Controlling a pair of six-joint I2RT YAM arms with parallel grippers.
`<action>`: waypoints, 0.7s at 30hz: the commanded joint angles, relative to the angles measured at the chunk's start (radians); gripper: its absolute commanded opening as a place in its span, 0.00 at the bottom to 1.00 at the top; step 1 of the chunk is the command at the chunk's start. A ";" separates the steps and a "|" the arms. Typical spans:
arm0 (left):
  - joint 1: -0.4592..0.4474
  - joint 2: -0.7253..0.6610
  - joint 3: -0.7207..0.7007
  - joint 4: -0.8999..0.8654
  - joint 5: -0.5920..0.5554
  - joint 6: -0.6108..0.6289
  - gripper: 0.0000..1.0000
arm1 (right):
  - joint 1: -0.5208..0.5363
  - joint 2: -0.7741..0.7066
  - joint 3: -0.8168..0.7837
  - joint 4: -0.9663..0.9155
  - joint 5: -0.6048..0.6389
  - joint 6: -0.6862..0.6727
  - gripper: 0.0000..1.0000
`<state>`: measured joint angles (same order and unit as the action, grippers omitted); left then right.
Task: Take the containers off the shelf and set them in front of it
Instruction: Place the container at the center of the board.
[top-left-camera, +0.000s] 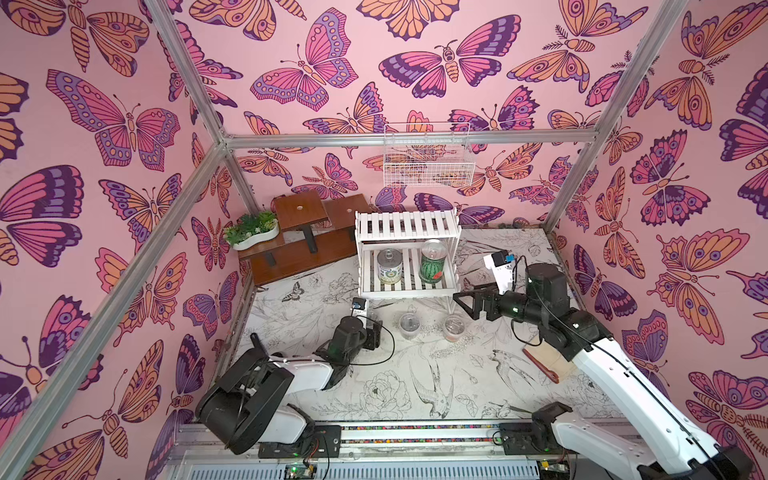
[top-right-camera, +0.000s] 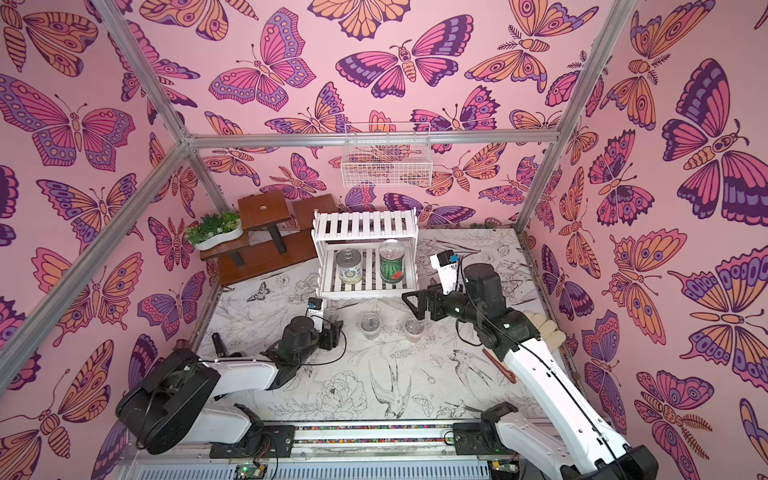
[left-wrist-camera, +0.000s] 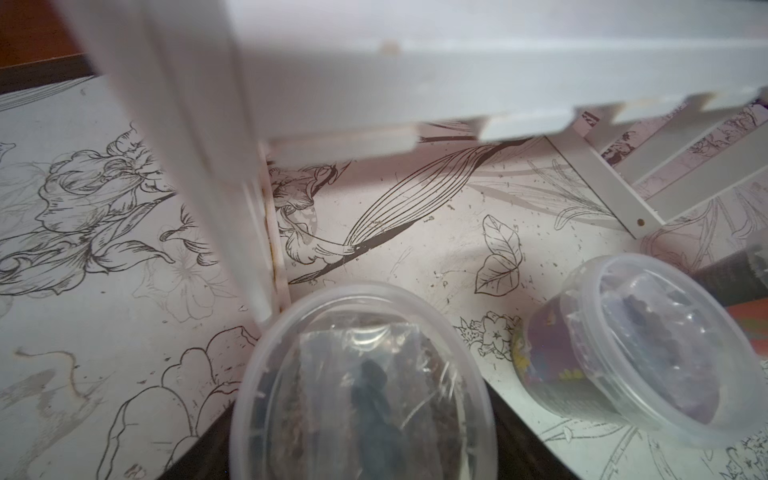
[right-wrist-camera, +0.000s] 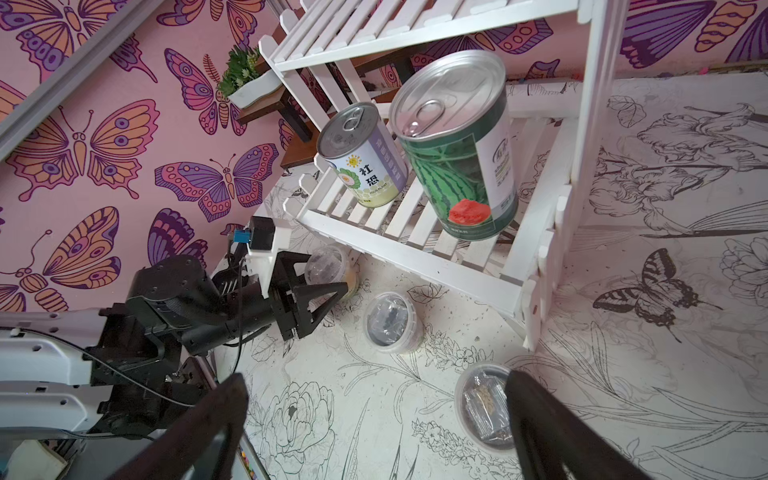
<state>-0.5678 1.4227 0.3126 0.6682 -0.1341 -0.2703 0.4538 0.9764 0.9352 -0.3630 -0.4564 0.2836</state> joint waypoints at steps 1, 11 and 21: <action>0.008 0.024 -0.012 0.045 0.027 -0.016 0.69 | -0.005 0.008 0.001 0.004 0.007 -0.005 0.99; 0.010 0.041 -0.016 0.085 0.019 -0.026 0.81 | -0.004 0.031 0.010 0.018 0.005 -0.002 0.99; 0.009 -0.018 -0.030 0.059 -0.004 -0.062 0.93 | -0.004 0.059 0.023 0.033 0.011 -0.003 0.99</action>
<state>-0.5667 1.4456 0.3023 0.7307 -0.1223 -0.3080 0.4538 1.0260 0.9352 -0.3504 -0.4561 0.2840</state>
